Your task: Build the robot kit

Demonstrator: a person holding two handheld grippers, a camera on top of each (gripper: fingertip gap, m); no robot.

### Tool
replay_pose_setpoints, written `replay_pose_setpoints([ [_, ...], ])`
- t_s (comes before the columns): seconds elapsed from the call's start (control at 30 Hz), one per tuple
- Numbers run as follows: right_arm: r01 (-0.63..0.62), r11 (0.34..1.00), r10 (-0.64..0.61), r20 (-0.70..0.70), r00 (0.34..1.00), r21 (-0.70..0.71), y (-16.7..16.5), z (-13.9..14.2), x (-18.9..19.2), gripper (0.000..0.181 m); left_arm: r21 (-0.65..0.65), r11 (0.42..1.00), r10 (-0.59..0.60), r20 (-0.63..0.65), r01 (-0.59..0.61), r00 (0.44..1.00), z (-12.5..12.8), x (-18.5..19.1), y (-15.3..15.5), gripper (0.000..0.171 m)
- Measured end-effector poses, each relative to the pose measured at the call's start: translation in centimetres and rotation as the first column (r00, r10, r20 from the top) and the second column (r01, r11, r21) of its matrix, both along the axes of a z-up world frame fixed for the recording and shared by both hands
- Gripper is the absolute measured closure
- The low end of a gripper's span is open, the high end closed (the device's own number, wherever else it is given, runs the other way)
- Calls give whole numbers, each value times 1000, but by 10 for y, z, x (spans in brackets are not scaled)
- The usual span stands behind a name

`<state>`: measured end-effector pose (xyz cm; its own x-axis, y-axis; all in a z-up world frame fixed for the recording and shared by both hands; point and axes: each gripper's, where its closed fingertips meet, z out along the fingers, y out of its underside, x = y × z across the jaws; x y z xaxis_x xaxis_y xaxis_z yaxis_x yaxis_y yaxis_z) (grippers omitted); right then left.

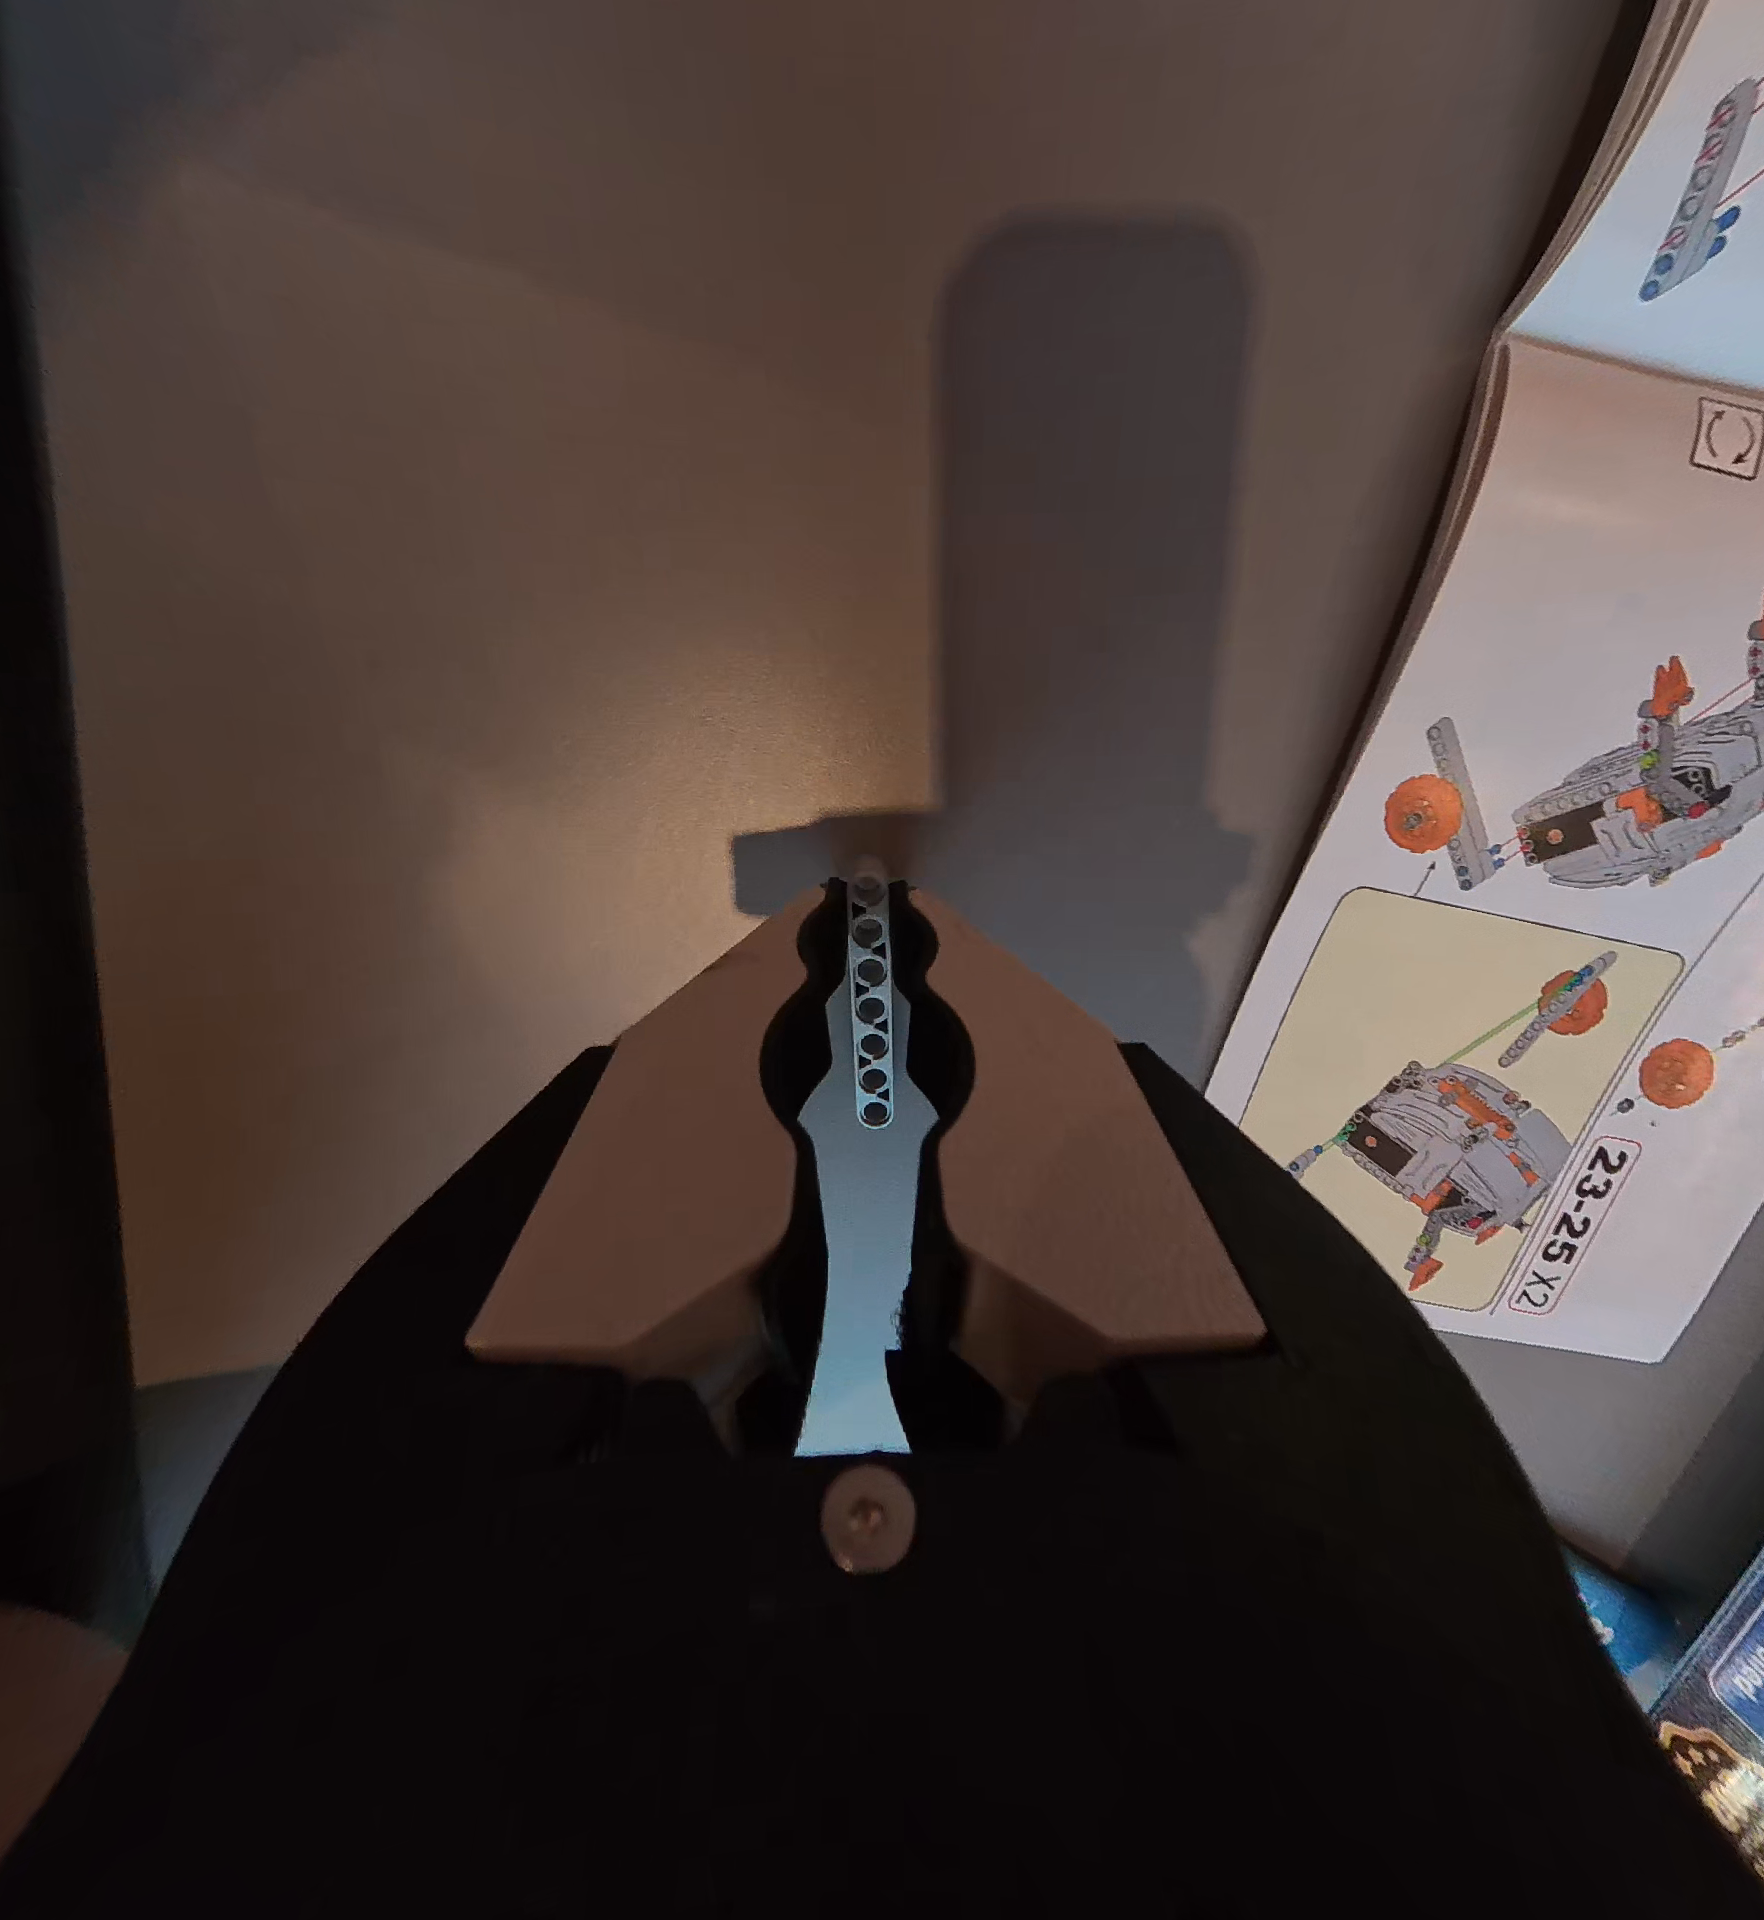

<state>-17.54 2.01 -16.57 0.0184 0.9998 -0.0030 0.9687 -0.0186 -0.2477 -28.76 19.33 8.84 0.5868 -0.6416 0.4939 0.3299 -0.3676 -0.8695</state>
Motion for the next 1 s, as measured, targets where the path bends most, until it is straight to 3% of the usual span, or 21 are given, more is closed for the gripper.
replay_pose_setpoints([
  [0.37,-2,1000,2,1,1000,-7,0,-2,0,176,-4,1000,-16,3,16,1000,0,3,-1,166],
  [0.6,-13,999,9,-75,997,-44,1,-2,-2,175,8,999,-33,11,33,999,5,6,-6,167],
  [0.73,-20,999,14,-106,994,-50,3,-1,-1,163,10,999,-38,9,38,999,6,7,-7,166],
  [1.0,-26,999,23,-172,985,-18,5,18,1,168,11,999,-42,24,41,999,10,3,-9,166],
])
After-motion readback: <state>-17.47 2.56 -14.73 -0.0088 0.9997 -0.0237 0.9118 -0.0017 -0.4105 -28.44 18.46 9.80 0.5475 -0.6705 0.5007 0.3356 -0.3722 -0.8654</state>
